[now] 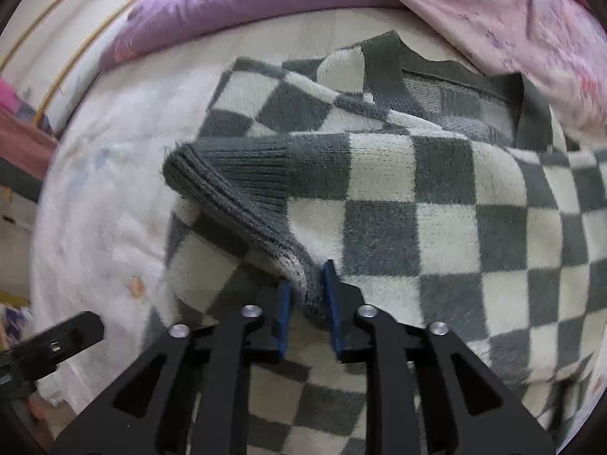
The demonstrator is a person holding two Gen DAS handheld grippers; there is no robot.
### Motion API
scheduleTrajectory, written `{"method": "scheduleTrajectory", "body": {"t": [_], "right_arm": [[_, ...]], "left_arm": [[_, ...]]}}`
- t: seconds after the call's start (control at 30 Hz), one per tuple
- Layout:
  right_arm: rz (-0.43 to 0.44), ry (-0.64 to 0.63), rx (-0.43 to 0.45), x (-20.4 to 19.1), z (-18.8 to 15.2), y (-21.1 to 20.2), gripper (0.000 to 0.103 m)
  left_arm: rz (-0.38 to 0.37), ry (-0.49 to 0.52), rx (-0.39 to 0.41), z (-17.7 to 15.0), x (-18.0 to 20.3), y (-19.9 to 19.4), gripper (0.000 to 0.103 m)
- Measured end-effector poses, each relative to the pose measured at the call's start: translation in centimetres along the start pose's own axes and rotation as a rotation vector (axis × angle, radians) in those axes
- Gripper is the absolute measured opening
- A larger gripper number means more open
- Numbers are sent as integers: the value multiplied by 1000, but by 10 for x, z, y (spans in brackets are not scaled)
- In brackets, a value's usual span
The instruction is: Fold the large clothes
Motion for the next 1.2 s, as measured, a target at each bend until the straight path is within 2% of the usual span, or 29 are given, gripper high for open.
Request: {"method": "scheduleTrajectory", "body": {"t": [0.03, 0.07, 0.17, 0.23, 0.27, 0.3, 0.37, 0.4, 0.43, 0.53, 0.6, 0.67, 0.77, 0.93, 1.0, 1.2], "right_arm": [[31, 11, 4, 2, 0, -8, 40], [54, 14, 22, 2, -1, -16, 55], [119, -9, 69, 10, -5, -49, 55], [106, 5, 116, 24, -5, -65, 55], [94, 36, 136, 47, -6, -73, 52], [83, 60, 147, 58, -6, -77, 40], [45, 149, 150, 106, -4, -83, 28], [19, 205, 148, 137, -2, -86, 15], [-2, 245, 156, 162, -2, -91, 10], [-41, 331, 171, 225, 12, -100, 8], [-36, 350, 171, 247, 19, -102, 8], [-9, 364, 165, 269, 32, -96, 8], [20, 377, 115, 283, 41, -77, 8], [-71, 374, 23, 306, 37, -44, 0], [-60, 384, 4, 316, 32, -32, 0], [-88, 393, 3, 316, 33, -21, 0]], "left_arm": [[-6, -6, 7, 1, -1, -2, 60], [-24, -17, 11, 4, 0, -3, 60], [-68, -23, 12, 14, 12, -4, 60], [-83, 2, 21, 22, 29, -3, 60], [-96, 21, 18, 27, 40, -1, 60], [-103, 46, 12, 32, 54, 5, 60], [-92, 94, 7, 41, 78, 16, 60], [-87, 132, 4, 45, 93, 24, 60], [-81, 153, 5, 49, 103, 29, 60], [-84, 216, -12, 58, 131, 52, 60], [-26, 238, -38, 64, 140, 75, 60], [20, 217, -90, 69, 137, 100, 60], [59, 203, -106, 74, 133, 120, 60], [140, 245, -95, 74, 141, 133, 60], [159, 248, -97, 77, 144, 138, 60], [128, 204, -123, 84, 138, 143, 61]]}}
Point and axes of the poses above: each gripper's, at about its wrist camera, not at the fingertips, and y roughly the way its jaws point, x to its right, z to its top, the point moved 2 cm from there along y, roughly the way its jaws point, and after that the axes turned 6 degrees about -x, right-handed, at the moved point
